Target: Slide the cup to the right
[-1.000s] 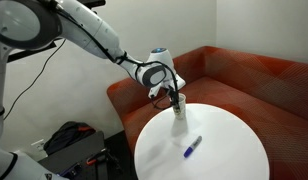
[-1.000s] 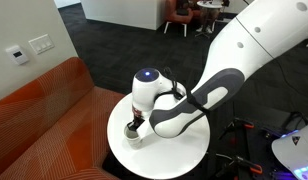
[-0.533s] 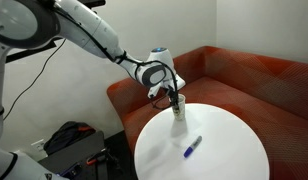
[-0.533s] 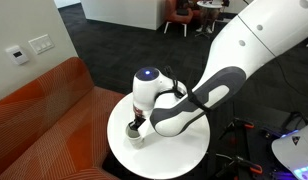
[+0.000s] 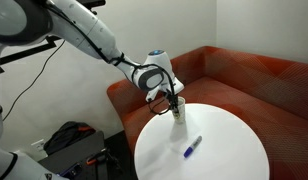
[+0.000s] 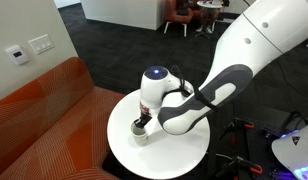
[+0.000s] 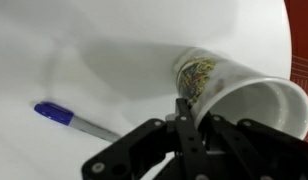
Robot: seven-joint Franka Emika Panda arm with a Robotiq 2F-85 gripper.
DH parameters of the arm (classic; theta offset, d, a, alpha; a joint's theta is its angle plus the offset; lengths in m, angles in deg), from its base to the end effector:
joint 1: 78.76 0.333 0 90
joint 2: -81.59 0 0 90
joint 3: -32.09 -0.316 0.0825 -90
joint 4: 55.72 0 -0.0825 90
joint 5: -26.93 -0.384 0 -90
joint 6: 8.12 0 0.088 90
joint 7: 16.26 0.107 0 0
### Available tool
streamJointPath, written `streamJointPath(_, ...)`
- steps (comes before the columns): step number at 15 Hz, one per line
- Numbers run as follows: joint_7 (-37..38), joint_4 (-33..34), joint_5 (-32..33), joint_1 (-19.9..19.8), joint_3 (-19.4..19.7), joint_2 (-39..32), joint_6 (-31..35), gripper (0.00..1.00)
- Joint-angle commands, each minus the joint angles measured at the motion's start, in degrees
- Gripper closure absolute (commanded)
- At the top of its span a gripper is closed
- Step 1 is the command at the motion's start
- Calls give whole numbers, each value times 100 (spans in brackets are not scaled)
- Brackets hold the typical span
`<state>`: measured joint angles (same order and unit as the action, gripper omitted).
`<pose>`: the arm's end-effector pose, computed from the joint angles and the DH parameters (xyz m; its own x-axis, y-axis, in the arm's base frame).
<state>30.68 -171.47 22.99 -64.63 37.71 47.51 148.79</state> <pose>0.6042 0.0887 0.1644 0.7504 -0.6531 0.1019 -0.6482 -0.7573 -0.0795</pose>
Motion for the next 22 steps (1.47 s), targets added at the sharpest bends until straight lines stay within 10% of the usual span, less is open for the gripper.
streamJointPath(1, 80, -659, -160, -48, 79, 432, 339, 97)
streamJointPath(16, 64, -2056, -804, -230, 83, 1161, 1127, 96)
streamJointPath(22, 102, -2475, -803, -175, 130, 1544, 1409, 53)
